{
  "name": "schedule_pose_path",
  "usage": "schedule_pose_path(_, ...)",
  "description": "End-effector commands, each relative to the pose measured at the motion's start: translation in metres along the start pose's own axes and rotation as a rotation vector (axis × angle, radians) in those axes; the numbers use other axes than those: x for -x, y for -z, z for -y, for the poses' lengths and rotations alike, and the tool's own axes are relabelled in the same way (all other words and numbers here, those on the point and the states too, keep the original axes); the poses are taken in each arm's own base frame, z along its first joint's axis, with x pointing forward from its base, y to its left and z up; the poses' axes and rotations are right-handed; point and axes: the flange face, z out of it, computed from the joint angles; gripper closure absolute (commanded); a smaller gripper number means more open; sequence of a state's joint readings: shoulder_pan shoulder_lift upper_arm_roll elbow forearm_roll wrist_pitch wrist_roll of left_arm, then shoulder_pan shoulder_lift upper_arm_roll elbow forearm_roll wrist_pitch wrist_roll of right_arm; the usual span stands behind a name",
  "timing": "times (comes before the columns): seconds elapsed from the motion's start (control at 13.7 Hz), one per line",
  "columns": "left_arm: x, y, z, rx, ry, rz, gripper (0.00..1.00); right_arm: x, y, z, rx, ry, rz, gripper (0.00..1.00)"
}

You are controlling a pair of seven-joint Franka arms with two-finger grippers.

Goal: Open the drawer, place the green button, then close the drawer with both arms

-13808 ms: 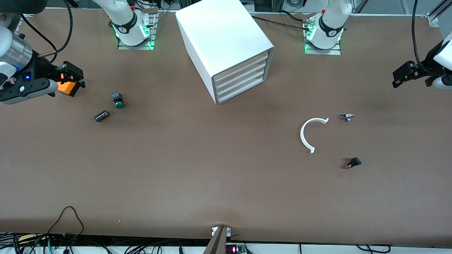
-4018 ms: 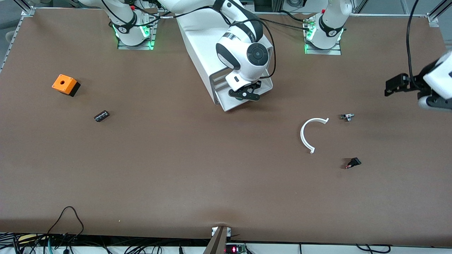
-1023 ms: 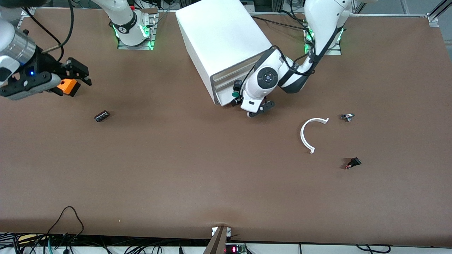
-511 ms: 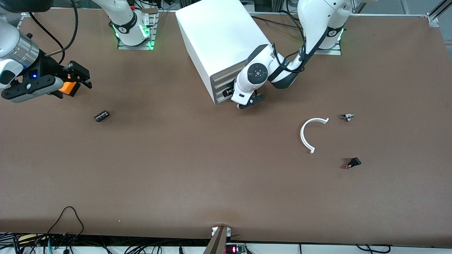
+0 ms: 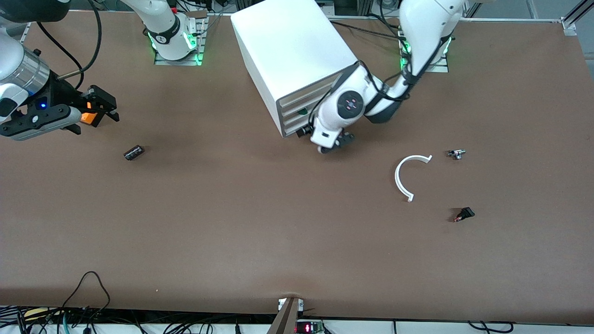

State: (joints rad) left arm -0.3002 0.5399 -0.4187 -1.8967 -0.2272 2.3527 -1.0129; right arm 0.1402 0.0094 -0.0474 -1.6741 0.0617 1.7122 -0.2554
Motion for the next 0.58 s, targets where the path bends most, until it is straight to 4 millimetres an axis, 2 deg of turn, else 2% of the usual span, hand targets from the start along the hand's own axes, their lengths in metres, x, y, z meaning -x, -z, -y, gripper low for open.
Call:
schedule_pose_path(0.0,-0.048,0.061,0.015,0.007,-0.037,-0.008,0.00,0.001,0.009,-0.007,0.015,-0.002,-0.002,0.00)
schedule_pose_path(0.15,-0.086,0.101,0.045,-0.007,-0.107,-0.053,0.00,0.004,0.012,-0.016,0.030,-0.019,-0.005,0.00)
schedule_pose_path(0.37,-0.114,0.165,0.088,-0.045,-0.164,-0.067,0.00,0.004,0.011,-0.015,0.021,-0.024,-0.006,0.00)
schedule_pose_path(0.51,-0.134,0.210,0.126,-0.059,-0.213,-0.075,0.00,0.003,0.011,-0.015,0.027,-0.023,-0.007,0.00)
